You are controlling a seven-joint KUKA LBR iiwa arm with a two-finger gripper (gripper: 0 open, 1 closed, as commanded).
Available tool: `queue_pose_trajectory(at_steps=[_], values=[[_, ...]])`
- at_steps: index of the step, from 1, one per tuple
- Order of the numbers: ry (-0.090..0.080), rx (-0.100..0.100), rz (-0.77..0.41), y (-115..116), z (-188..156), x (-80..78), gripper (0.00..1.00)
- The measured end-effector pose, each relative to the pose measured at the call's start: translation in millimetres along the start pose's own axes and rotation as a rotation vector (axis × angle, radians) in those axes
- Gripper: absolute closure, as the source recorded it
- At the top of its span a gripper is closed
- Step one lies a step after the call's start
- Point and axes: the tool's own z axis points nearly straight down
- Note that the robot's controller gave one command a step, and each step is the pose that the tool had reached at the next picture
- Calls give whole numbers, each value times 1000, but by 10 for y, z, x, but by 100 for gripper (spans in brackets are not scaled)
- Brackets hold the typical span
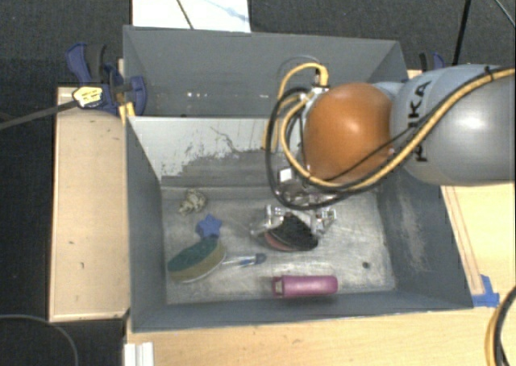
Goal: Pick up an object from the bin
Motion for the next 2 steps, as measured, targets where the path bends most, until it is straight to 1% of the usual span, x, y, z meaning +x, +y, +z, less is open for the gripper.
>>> queue_pose_trajectory(at_steps=[1,2], values=[[0,0,4,-5,-5,0,100],[8,-3,197,-30,-20,-72,100]])
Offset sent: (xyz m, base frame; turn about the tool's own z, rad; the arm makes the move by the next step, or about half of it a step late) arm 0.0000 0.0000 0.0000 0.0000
